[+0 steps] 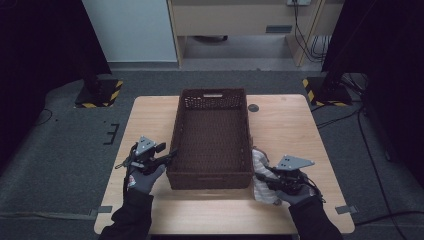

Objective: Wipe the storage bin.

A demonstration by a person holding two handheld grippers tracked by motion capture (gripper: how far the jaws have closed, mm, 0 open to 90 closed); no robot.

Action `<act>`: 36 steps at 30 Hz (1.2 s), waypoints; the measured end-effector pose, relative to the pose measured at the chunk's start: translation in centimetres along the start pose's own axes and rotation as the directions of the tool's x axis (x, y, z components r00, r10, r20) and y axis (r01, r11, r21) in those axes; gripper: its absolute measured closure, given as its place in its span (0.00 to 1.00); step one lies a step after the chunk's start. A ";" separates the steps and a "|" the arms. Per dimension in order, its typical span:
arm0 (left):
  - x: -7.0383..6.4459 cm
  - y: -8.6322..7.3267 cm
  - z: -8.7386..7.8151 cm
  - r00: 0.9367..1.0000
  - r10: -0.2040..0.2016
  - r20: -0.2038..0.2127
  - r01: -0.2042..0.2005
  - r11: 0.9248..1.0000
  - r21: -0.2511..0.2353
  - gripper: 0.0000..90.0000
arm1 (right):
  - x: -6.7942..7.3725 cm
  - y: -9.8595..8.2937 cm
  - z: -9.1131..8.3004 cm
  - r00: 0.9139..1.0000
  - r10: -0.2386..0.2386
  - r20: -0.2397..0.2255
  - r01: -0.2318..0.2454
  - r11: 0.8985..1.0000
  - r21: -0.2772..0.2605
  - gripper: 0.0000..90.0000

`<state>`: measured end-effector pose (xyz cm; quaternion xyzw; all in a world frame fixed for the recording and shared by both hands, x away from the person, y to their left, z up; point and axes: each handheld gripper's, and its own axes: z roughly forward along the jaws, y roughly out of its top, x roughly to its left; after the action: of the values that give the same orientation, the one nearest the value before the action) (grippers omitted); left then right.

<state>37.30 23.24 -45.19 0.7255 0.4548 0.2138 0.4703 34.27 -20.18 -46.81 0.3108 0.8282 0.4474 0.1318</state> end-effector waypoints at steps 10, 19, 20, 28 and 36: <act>-0.8 -0.7 0.3 1.000 -0.006 0.030 0.004 0.998 0.061 0.64 | 0.4 -0.8 1.4 1.000 -0.002 -0.008 0.003 0.996 0.090 0.72; -1.3 -0.7 0.2 1.000 -0.008 -0.010 0.009 0.998 0.069 0.72 | 0.2 0.5 -1.4 1.000 0.014 -0.013 -0.015 0.997 -0.075 0.71; -1.3 -0.7 0.2 1.000 -0.008 -0.010 0.008 0.998 0.069 0.72 | 0.3 0.3 -1.1 1.000 0.010 -0.015 -0.011 0.998 -0.055 0.71; -1.3 -0.7 0.2 1.000 -0.012 -0.008 0.012 0.998 0.069 0.72 | 0.8 -1.2 1.9 1.000 -0.011 -0.017 0.012 0.994 0.112 0.71; -1.4 -0.8 0.2 1.000 -0.019 -0.010 0.019 0.998 0.062 0.72 | 0.7 0.0 -1.5 1.000 0.019 0.000 -0.019 0.999 -0.042 0.71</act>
<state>36.37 22.06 -45.83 0.7343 0.4702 0.1986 0.4475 33.03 -20.73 -45.95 0.3159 0.8157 0.4657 0.1341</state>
